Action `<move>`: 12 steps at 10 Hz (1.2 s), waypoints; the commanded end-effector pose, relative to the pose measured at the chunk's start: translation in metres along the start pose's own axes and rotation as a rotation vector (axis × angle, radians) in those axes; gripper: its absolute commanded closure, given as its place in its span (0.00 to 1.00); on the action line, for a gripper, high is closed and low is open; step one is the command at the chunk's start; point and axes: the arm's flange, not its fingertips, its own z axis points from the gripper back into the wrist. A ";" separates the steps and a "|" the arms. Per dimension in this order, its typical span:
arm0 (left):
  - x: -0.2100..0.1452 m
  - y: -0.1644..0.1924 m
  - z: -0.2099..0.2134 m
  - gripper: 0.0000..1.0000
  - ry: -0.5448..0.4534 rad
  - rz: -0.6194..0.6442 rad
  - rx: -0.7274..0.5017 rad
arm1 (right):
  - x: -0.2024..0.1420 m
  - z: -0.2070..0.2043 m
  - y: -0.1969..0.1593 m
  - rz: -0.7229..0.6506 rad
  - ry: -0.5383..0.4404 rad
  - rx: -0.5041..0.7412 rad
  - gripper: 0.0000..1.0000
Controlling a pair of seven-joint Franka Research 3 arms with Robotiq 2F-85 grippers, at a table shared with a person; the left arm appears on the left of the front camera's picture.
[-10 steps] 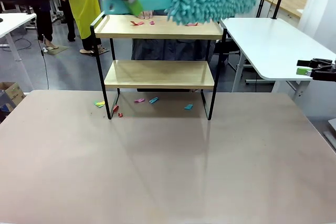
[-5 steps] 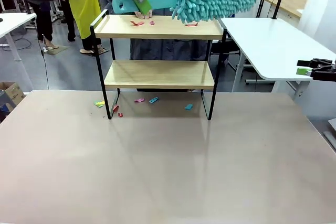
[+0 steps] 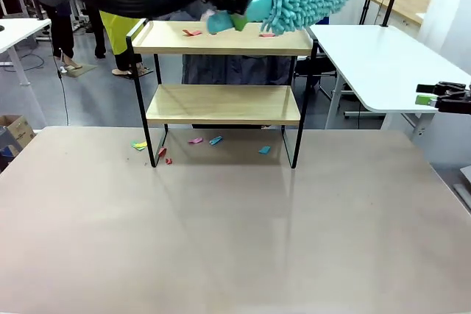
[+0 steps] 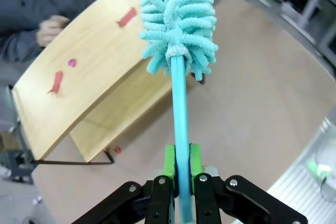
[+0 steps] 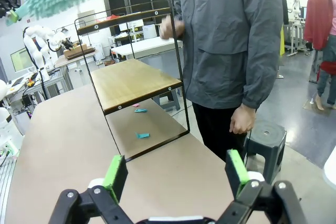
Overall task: Clean the shelf.
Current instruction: Clean the specific section of the Shelf indicated by the human with the Duster.
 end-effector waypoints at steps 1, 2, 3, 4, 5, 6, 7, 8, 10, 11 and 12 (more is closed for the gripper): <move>0.037 -0.028 -0.002 0.87 0.013 0.113 0.152 | 0.004 -0.001 0.001 0.007 -0.003 0.000 0.00; 0.045 -0.038 -0.004 0.87 0.020 0.170 0.201 | 0.004 -0.001 0.001 0.007 -0.003 0.000 0.00; 0.050 -0.044 -0.003 0.87 0.047 0.195 0.220 | 0.004 -0.001 0.001 0.007 -0.003 0.000 0.00; 0.054 -0.050 -0.002 0.87 0.076 0.198 0.199 | 0.004 -0.001 0.001 0.007 -0.003 0.000 0.00; 0.058 -0.054 -0.003 0.87 0.110 0.204 0.202 | 0.004 -0.001 0.001 0.007 -0.003 0.000 0.00; 0.063 -0.053 -0.004 0.87 0.133 0.196 0.184 | 0.004 -0.001 0.001 0.007 -0.003 0.000 0.00; 0.066 -0.050 -0.009 0.87 0.145 0.218 0.179 | 0.004 -0.001 0.001 0.007 -0.003 0.000 0.00; 0.068 -0.047 -0.014 0.87 0.156 0.239 0.177 | 0.004 -0.001 0.001 0.007 -0.003 0.000 0.00; 0.069 -0.049 -0.025 0.87 0.167 0.265 0.177 | 0.004 -0.001 0.001 0.007 -0.003 0.000 0.00; 0.070 -0.049 -0.033 0.87 0.179 0.275 0.177 | 0.004 -0.001 0.001 0.007 -0.003 0.000 0.00; 0.069 -0.047 -0.040 0.87 0.187 0.289 0.167 | 0.004 -0.001 0.001 0.007 -0.003 0.000 0.00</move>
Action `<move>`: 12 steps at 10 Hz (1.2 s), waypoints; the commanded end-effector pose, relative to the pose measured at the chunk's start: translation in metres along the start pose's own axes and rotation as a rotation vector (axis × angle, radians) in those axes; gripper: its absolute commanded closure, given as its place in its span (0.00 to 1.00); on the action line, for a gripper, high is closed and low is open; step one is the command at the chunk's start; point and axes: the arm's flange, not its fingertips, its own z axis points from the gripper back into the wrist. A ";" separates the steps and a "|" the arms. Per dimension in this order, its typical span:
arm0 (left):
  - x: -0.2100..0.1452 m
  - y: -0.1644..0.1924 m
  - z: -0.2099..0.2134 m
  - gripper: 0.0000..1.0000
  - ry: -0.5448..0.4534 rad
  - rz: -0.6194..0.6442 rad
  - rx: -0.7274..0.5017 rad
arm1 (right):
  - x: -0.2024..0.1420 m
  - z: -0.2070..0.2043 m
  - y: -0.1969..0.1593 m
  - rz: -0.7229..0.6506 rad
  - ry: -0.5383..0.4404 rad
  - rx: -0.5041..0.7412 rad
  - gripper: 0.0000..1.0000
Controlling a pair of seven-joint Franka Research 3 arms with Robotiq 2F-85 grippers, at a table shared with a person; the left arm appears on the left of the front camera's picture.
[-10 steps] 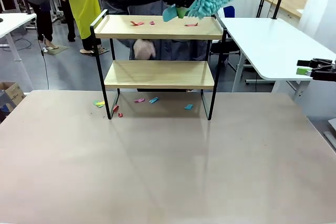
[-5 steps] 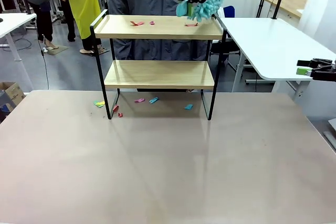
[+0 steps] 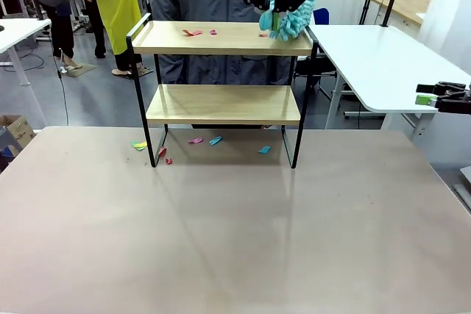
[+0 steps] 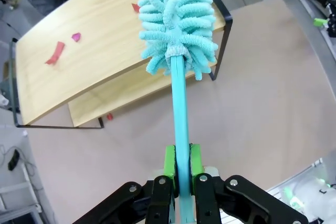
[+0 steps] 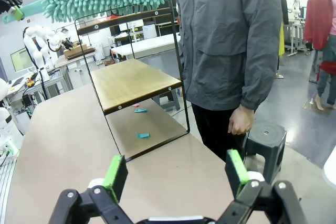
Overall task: Clean the shelf.
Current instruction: Clean the specific section of the Shelf indicated by the human with the Duster.
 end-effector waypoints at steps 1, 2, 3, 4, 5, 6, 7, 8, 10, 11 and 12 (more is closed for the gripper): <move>0.003 -0.003 -0.004 0.87 -0.014 0.049 0.010 | 0.004 -0.001 0.001 0.007 -0.003 0.000 0.00; 0.003 -0.002 -0.012 0.87 -0.033 0.082 0.016 | 0.004 -0.001 0.001 0.007 -0.003 0.000 0.00; 0.002 -0.003 -0.018 0.87 -0.010 0.084 0.015 | 0.004 -0.001 0.001 0.007 -0.003 0.000 0.00; 0.003 -0.004 -0.023 0.87 0.009 0.080 0.015 | 0.004 -0.001 0.001 0.007 -0.003 0.000 0.00; 0.005 -0.004 -0.027 0.87 0.014 0.075 -0.010 | 0.004 -0.001 0.001 0.007 -0.003 0.000 0.00; 0.007 -0.004 -0.028 0.87 0.033 0.084 -0.018 | 0.004 -0.001 0.001 0.007 -0.003 0.000 0.00; 0.005 -0.002 -0.026 0.87 0.025 0.059 -0.002 | 0.004 -0.001 0.001 0.007 -0.003 0.000 0.00; 0.005 -0.002 -0.026 0.87 0.025 0.059 -0.002 | 0.004 -0.001 0.001 0.007 -0.003 0.000 0.00; 0.006 -0.004 -0.030 0.87 0.033 0.059 -0.005 | 0.004 -0.001 0.001 0.007 -0.003 0.000 0.00; 0.005 0.000 -0.028 0.87 0.056 0.059 0.037 | 0.004 -0.001 0.001 0.007 -0.003 0.000 0.00; 0.002 0.005 -0.024 0.87 0.078 0.064 0.055 | 0.004 -0.001 0.001 0.007 -0.003 0.000 0.00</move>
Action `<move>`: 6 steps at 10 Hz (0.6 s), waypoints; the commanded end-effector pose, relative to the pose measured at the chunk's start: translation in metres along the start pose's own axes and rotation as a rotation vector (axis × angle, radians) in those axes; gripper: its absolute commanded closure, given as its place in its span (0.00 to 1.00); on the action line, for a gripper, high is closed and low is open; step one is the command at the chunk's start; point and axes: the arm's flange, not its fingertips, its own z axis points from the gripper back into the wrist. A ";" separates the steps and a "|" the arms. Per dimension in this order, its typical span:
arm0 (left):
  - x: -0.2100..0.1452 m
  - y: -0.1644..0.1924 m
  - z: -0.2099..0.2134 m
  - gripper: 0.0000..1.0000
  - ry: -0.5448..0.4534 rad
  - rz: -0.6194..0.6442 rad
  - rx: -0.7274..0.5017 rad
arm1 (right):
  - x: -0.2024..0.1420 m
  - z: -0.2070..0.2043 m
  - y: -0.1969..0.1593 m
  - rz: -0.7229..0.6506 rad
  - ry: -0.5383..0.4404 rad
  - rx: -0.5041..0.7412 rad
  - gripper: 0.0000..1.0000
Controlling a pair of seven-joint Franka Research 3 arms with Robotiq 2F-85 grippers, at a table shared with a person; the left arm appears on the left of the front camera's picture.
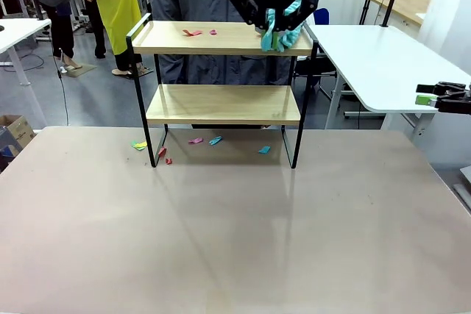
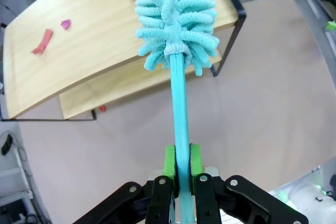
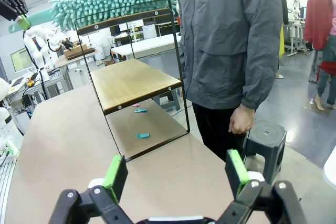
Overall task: Clean the shelf.
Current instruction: Clean the specific section of the Shelf indicated by the human with the Duster.
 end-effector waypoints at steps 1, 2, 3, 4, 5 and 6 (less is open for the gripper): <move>-0.006 0.014 0.010 0.87 0.057 0.003 0.070 | 0.004 -0.001 0.001 0.007 -0.003 0.000 0.00; -0.014 0.026 0.015 0.87 0.077 0.031 0.106 | 0.004 -0.001 0.001 0.007 -0.003 0.000 0.00; -0.020 0.039 0.021 0.87 0.082 0.058 0.129 | 0.004 -0.001 0.001 0.007 -0.003 0.000 0.00; -0.029 0.051 0.026 0.87 0.104 0.077 0.145 | 0.004 -0.001 0.001 0.007 -0.003 0.000 0.00; -0.036 0.063 0.030 0.87 0.119 0.092 0.157 | 0.004 -0.001 0.001 0.007 -0.003 0.000 0.00; -0.044 0.078 0.032 0.87 0.149 0.105 0.180 | 0.004 -0.001 0.001 0.007 -0.003 0.000 0.00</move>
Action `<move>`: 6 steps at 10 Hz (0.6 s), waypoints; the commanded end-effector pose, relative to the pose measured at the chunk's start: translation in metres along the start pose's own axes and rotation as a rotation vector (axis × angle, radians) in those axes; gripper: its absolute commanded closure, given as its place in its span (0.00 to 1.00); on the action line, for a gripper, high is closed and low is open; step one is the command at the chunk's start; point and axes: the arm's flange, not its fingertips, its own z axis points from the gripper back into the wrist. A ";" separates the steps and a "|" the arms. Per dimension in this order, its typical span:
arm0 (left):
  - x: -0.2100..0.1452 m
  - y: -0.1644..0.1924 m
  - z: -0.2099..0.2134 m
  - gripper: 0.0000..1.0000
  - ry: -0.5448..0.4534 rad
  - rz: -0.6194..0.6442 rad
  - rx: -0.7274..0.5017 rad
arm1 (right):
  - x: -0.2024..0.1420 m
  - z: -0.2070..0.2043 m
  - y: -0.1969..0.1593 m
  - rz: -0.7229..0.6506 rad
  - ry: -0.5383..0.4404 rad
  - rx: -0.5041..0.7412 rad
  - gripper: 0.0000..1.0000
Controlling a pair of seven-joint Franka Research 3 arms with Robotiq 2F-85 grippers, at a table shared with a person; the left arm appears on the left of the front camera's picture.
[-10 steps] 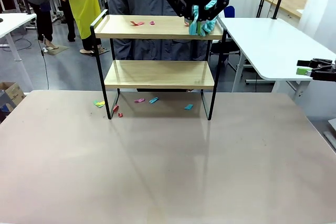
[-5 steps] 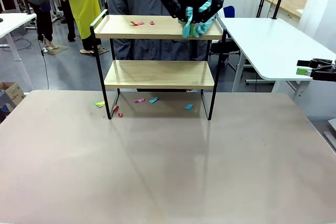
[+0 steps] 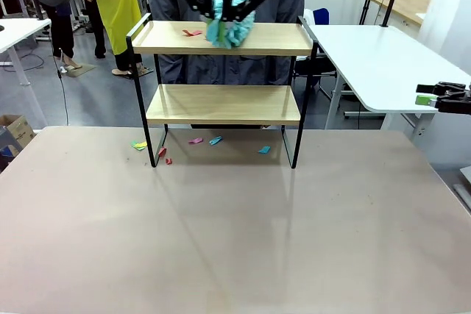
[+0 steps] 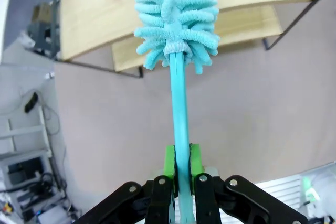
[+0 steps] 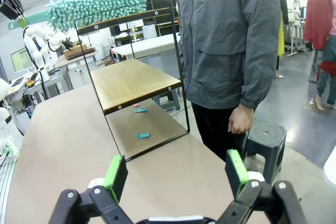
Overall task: Clean the shelf.
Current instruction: Clean the specific section of the Shelf indicated by the human with the Duster.
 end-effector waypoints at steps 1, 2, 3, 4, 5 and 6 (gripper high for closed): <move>-0.021 0.031 -0.012 0.87 0.075 0.028 0.040 | 0.004 -0.001 0.001 0.007 -0.002 0.000 0.00; -0.024 0.045 -0.015 0.87 0.086 0.040 0.076 | 0.004 -0.001 0.001 0.007 -0.002 0.000 0.00; -0.030 0.055 -0.015 0.87 0.100 0.061 0.127 | 0.004 -0.001 0.001 0.007 -0.002 0.000 0.00; -0.032 0.067 -0.012 0.87 0.109 0.059 0.169 | 0.004 -0.001 0.001 0.007 -0.002 0.000 0.00; -0.038 0.074 -0.010 0.87 0.135 0.067 0.245 | 0.004 -0.001 0.001 0.007 -0.002 0.000 0.00; -0.042 0.080 -0.005 0.87 0.151 0.062 0.311 | 0.004 -0.001 0.001 0.007 -0.002 0.000 0.00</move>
